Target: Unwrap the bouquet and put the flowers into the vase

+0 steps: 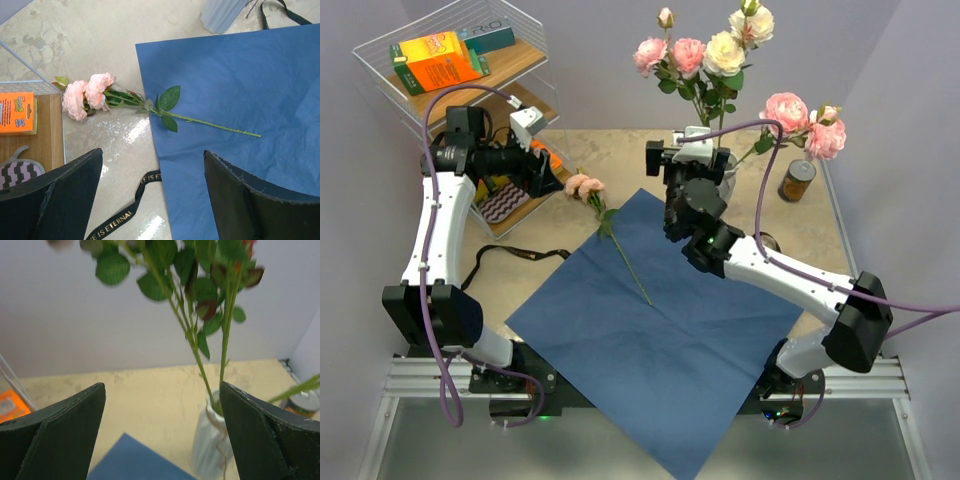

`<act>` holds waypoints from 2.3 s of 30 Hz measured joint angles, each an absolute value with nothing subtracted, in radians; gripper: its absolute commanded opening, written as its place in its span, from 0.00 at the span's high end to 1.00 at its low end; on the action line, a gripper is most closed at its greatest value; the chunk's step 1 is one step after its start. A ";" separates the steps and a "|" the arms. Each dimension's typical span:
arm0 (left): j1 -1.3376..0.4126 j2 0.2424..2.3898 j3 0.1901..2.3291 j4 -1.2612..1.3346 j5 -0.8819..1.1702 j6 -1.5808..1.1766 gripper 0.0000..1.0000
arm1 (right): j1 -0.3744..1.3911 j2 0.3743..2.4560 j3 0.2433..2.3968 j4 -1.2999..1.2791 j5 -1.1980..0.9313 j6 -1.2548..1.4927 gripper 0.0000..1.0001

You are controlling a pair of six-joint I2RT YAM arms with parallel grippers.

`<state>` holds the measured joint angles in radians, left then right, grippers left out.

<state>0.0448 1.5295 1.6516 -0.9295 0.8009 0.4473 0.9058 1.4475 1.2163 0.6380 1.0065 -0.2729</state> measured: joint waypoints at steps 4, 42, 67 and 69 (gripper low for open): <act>0.045 1.530 1.659 -0.934 0.801 0.432 0.14 | 0.957 1.433 1.184 0.452 1.064 -0.147 0.01; 0.045 1.486 1.641 -0.960 0.747 0.411 0.14 | 0.824 2.247 1.819 -0.426 0.270 0.219 0.21; 0.045 1.486 1.666 -0.976 0.712 0.415 0.14 | 0.830 2.326 1.853 -0.427 0.223 0.199 0.90; 0.045 1.486 1.668 -0.979 0.709 0.415 0.13 | 0.830 2.326 1.853 -0.426 0.226 0.202 1.00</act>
<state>0.0448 1.4860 1.6680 -0.9787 0.7090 0.4152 0.8303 2.3260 1.8530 -0.4255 0.2256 0.2024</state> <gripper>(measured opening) 0.863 0.136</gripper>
